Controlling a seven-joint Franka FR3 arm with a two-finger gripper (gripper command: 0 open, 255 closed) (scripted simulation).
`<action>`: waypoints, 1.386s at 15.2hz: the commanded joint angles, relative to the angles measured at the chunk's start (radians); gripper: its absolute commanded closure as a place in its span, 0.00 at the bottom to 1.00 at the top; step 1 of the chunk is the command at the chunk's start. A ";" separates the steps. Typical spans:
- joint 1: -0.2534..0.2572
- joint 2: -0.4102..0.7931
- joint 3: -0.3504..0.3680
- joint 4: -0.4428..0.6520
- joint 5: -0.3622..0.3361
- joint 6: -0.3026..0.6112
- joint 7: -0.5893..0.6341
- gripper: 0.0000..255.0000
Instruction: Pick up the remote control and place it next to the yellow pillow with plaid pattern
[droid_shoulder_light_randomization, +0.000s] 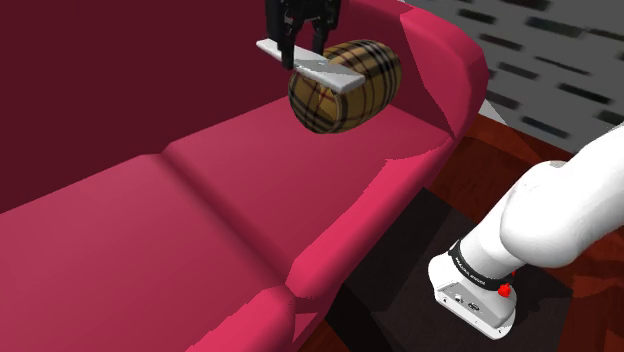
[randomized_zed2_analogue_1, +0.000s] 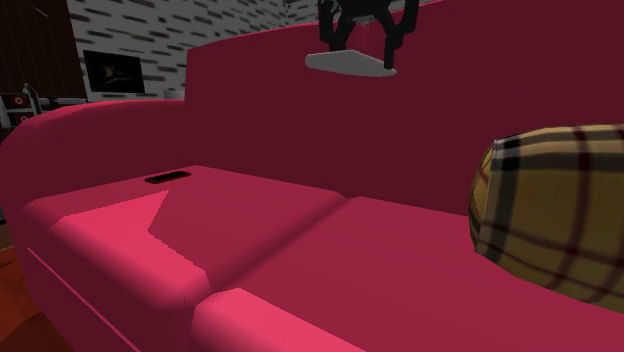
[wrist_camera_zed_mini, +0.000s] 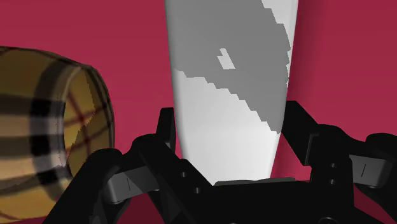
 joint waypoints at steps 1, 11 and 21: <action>-0.016 -0.059 -0.034 -0.062 0.015 0.005 -0.055 1.00; -0.076 -0.281 -0.217 -0.276 0.006 -0.009 -0.304 1.00; -0.143 -0.399 -0.406 -0.373 -0.081 -0.031 -0.545 1.00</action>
